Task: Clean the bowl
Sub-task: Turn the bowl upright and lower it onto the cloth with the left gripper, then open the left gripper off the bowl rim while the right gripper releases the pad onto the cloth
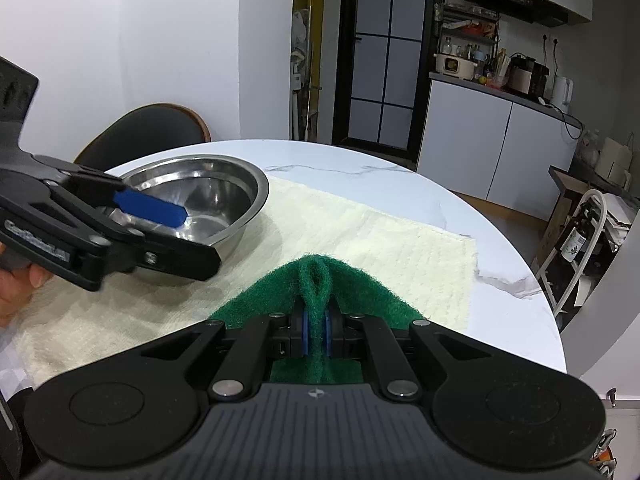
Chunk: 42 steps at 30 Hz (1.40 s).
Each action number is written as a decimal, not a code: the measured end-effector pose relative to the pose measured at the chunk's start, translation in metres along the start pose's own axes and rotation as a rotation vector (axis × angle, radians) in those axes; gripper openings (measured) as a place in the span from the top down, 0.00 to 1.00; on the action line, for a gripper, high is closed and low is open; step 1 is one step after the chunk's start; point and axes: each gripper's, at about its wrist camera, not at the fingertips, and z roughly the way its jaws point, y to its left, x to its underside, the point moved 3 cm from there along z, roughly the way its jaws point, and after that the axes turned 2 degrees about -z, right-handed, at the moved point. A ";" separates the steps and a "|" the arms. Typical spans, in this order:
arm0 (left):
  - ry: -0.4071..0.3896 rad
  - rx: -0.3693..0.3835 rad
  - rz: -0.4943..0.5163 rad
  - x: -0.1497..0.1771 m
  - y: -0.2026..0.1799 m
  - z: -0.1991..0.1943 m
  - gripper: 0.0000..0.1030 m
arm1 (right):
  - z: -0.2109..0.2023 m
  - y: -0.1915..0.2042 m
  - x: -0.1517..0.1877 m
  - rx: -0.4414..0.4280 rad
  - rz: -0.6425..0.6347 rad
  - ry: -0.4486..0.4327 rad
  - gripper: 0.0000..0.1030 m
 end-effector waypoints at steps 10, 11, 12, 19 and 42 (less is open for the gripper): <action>-0.037 -0.011 -0.038 -0.008 0.002 -0.011 0.05 | 0.006 0.007 -0.002 -0.001 -0.011 0.024 0.90; -0.042 -0.017 -0.043 -0.009 0.002 -0.012 0.03 | 0.006 0.008 -0.002 -0.002 -0.012 0.025 0.89; -0.049 -0.028 -0.043 -0.010 0.002 -0.014 0.02 | 0.006 0.007 -0.002 -0.002 -0.012 0.026 0.89; -0.101 -0.085 -0.039 -0.011 -0.001 -0.030 0.01 | -0.004 0.005 -0.001 0.026 -0.019 0.009 0.62; -0.203 -0.262 -0.214 0.030 0.012 -0.103 0.00 | -0.074 0.011 0.007 0.074 0.045 -0.105 0.08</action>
